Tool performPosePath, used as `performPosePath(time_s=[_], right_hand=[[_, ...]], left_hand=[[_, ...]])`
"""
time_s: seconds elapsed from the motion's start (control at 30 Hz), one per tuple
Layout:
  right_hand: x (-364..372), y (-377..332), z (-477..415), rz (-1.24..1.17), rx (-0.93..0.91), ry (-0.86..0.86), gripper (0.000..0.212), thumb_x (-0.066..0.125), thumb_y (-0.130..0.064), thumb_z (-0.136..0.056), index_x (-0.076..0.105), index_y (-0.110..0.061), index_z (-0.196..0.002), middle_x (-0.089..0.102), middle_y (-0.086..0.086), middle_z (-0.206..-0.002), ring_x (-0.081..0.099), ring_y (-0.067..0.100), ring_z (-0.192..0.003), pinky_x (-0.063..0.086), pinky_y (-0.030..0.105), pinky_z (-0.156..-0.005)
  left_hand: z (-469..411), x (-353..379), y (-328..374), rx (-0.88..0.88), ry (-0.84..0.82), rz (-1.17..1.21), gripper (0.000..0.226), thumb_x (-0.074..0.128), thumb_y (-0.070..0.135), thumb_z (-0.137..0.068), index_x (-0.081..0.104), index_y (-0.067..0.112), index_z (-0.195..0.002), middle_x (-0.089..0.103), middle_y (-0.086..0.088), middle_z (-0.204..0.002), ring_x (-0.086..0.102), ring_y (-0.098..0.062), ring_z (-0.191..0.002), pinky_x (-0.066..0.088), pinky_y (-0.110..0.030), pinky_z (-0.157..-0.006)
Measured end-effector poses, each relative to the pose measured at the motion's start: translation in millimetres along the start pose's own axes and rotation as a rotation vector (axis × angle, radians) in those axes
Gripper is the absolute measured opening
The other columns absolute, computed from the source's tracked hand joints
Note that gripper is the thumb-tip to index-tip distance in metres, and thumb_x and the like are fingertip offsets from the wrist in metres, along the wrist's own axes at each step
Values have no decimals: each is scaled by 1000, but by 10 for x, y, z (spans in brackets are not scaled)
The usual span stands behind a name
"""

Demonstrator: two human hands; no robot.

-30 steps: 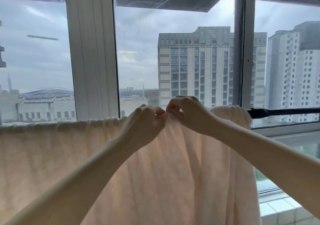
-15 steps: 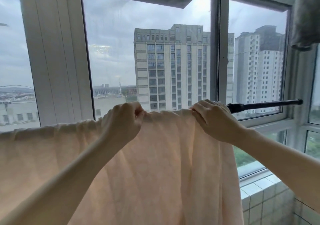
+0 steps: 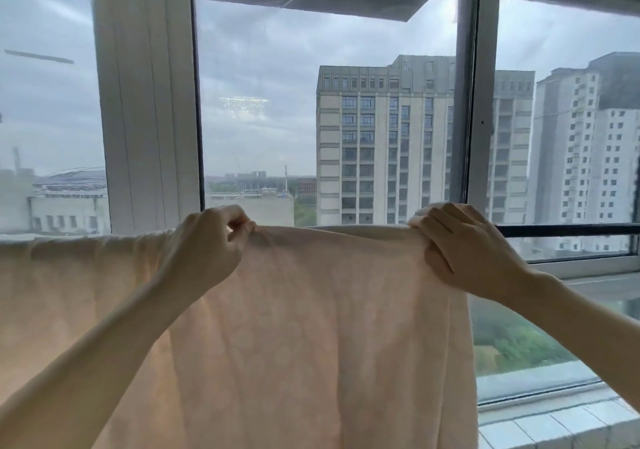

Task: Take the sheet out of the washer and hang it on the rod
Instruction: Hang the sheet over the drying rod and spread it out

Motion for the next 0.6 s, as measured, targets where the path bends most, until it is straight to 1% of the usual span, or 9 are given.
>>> performPosePath(time_s=[0.07, 0.1, 0.13, 0.2, 0.27, 0.37, 0.43, 0.5, 0.6], right_hand=[[24, 102, 55, -94, -17, 19, 37, 38, -23, -90, 61, -10, -117, 62, 3, -114, 56, 23, -108, 48, 40, -92], [42, 143, 81, -148, -23, 20, 38, 39, -24, -91, 59, -11, -119, 61, 1, -115, 55, 22, -109, 47, 38, -92], [61, 182, 105, -190, -29, 19, 38, 39, -25, -91, 58, -12, -121, 60, 0, -117, 55, 22, -109, 47, 36, -93], [103, 246, 124, -221, -41, 17, 40, 39, -28, -91, 58, -13, -123, 61, 0, -120, 56, 22, -110, 48, 36, -94], [135, 299, 102, -241, -38, -3, 45, 36, -31, -91, 60, -12, -124, 63, 4, -125, 60, 24, -113, 50, 38, -96], [126, 340, 32, -327, -20, -14, 50, 33, -33, -89, 64, -12, -122, 65, 4, -125, 63, 23, -113, 52, 38, -92], [95, 365, 1, -352, -72, -7, 48, 34, -32, -89, 64, -12, -121, 67, 3, -122, 66, 22, -108, 54, 37, -85], [72, 419, -6, -389, -126, -10, 44, 38, -30, -91, 60, -13, -125, 67, 3, -122, 67, 23, -106, 56, 37, -81], [60, 513, 11, -459, -169, -2, 44, 37, -24, -93, 52, -14, -133, 63, 2, -128, 65, 23, -107, 56, 37, -85]], left_hand=[[15, 37, 91, -48, 16, -43, 16, 58, 20, -94, 70, 18, -84, 64, 7, -71, 60, -14, -69, 38, -21, -58], [27, 63, 151, -81, 35, -78, 18, 56, 18, -95, 71, 15, -85, 64, 5, -70, 59, -14, -67, 38, -21, -57], [46, 93, 226, -111, 61, -120, 20, 53, 17, -96, 71, 14, -87, 64, 3, -69, 59, -15, -65, 41, -23, -58], [101, 186, 410, -129, 115, -155, 20, 52, 14, -95, 72, 18, -92, 70, 1, -77, 64, -18, -68, 53, -32, -68], [174, 349, 670, -77, 106, -100, 24, 52, 12, -94, 71, 21, -105, 73, 3, -97, 67, -15, -83, 56, -36, -81], [264, 643, 1082, 44, -3, -72, 31, 51, 17, -96, 64, 25, -123, 65, 9, -123, 59, -13, -113, 45, -39, -101], [254, 782, 1259, 84, -50, -93, 32, 49, 27, -98, 59, 29, -128, 60, 12, -129, 54, -11, -120, 39, -42, -106], [207, 843, 1374, 75, -77, -91, 34, 45, 38, -99, 55, 32, -131, 57, 14, -133, 52, -12, -122, 37, -45, -107], [144, 882, 1510, 85, -119, -124, 43, 46, 45, -97, 45, 33, -138, 46, 14, -143, 43, -13, -131, 28, -50, -113]])
Point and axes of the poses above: each hand's wrist, its own z-axis away from the middle knuckle, its own x-axis out of the palm, y = z × x, the point moved 1 cm from there along -z, towards the middle knuckle
